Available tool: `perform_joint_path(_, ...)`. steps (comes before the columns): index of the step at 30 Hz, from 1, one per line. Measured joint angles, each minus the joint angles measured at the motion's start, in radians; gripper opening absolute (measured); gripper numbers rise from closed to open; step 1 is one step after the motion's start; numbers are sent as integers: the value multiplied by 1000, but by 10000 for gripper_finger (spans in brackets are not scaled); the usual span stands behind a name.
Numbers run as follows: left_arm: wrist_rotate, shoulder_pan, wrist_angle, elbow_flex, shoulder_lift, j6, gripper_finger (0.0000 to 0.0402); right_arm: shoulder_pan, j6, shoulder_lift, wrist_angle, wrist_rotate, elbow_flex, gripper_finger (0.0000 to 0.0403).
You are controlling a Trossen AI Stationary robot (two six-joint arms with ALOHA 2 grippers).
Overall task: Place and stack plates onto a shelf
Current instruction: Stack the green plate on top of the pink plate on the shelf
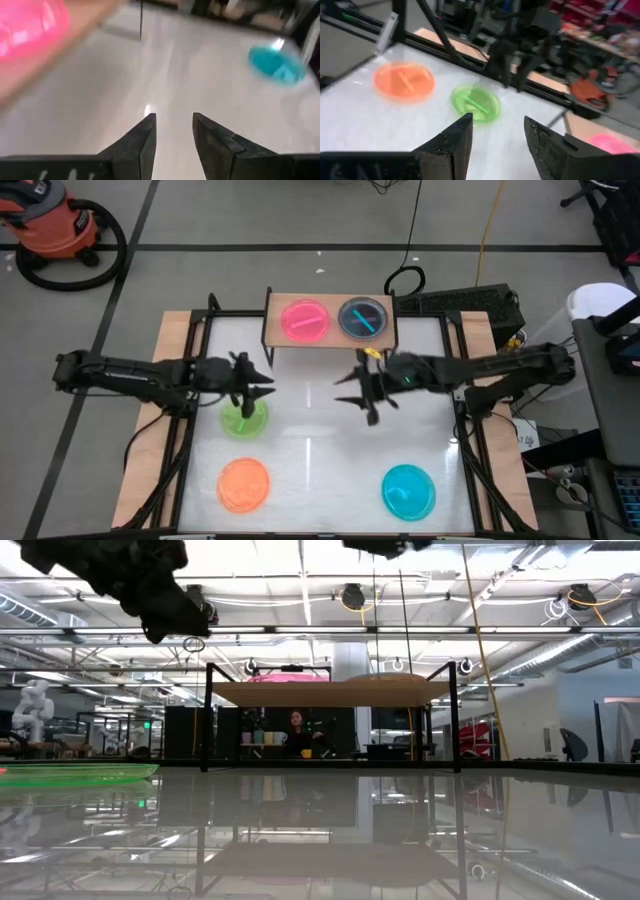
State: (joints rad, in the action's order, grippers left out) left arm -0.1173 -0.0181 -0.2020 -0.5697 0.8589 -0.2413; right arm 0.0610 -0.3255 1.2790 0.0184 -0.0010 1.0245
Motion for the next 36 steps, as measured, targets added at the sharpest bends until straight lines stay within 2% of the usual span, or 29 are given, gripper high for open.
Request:
perform_joint_path(3, -19, -39, -126, -43, 100, -51, 131, 67, 6, -72, 93, 107, -126, 160)
perform_joint_path(8, -26, -86, -280, -116, 268, -180, 131, 146, -2, -184, 276, 219, -319, 160)
perform_joint_path(14, -47, -228, -637, -303, 436, -382, 131, 182, -7, -276, 403, 316, -448, 160)
perform_joint_path(18, -138, -340, -718, -426, 515, -404, 131, 182, -8, -304, 419, 319, -465, 160)
perform_joint_path(21, -213, -405, -743, -468, 560, -388, 131, 182, -5, -304, 419, 319, -465, 160)
perform_joint_path(28, -286, -524, -915, -530, 654, -420, 131, 183, 3, -289, 427, 319, -466, 160)
perform_joint_path(31, -323, -583, -953, -556, 694, -376, 131, 183, 22, -289, 427, 319, -466, 160)
perform_joint_path(36, -328, -684, -1063, -584, 775, -360, 131, 183, 62, -289, 427, 316, -466, 160)
